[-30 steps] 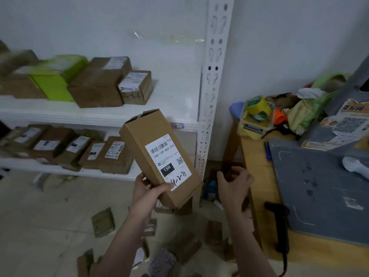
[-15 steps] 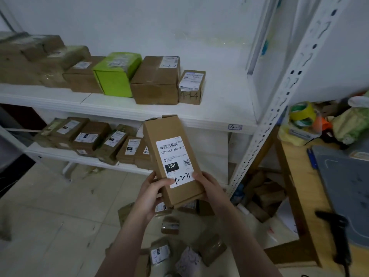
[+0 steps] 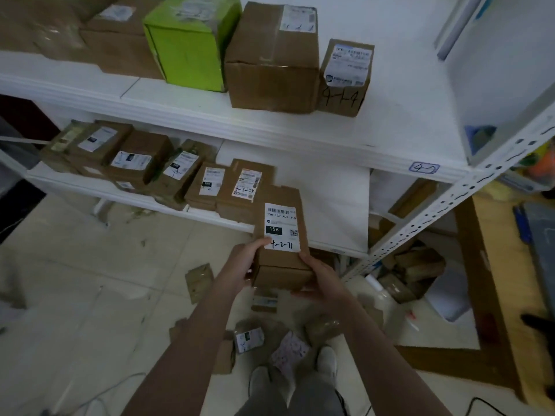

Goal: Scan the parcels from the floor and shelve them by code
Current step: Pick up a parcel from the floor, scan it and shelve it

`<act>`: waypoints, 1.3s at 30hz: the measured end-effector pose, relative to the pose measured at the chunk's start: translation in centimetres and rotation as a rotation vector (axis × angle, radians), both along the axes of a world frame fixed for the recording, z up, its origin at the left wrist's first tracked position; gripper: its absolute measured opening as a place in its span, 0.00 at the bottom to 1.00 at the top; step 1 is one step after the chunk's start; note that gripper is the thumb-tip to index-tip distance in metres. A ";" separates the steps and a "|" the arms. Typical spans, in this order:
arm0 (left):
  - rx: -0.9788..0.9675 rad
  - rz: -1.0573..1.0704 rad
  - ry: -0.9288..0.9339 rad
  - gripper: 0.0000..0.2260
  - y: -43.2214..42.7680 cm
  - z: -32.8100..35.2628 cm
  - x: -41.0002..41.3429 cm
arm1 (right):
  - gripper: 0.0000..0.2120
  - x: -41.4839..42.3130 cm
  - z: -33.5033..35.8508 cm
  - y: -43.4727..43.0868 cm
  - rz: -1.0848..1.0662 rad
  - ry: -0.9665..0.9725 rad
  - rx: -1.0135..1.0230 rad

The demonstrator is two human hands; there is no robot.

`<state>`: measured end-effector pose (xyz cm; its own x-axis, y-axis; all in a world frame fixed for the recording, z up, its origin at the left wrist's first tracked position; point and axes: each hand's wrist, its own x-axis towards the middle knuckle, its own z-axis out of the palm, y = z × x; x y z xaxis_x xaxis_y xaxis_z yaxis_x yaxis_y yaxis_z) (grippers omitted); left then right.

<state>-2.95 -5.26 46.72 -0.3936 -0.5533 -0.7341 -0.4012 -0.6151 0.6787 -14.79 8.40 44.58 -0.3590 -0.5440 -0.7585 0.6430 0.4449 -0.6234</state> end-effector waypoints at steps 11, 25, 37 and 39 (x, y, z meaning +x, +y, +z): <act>-0.159 -0.088 -0.172 0.19 -4.0 -11.0 -7.6 | 0.24 -7.0 -12.8 -7.0 -0.201 -0.003 0.062; -0.275 0.077 -0.201 0.19 -8.5 -20.1 -14.8 | 0.31 -13.2 -21.0 -13.9 -0.175 0.189 0.051; -0.171 0.185 -0.169 0.11 -9.8 -21.6 -16.9 | 0.22 -13.8 -21.4 -17.1 -0.003 0.462 0.074; -0.160 0.148 -0.156 0.04 -9.4 -21.2 -17.2 | 0.24 -13.5 -21.1 -17.0 0.015 0.483 0.058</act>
<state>-20.17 -14.68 25.54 -0.1884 -0.7104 -0.6781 -0.4223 -0.5647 0.7090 -28.25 -8.55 23.47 -0.6695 -0.5140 -0.5362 0.2793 0.4947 -0.8230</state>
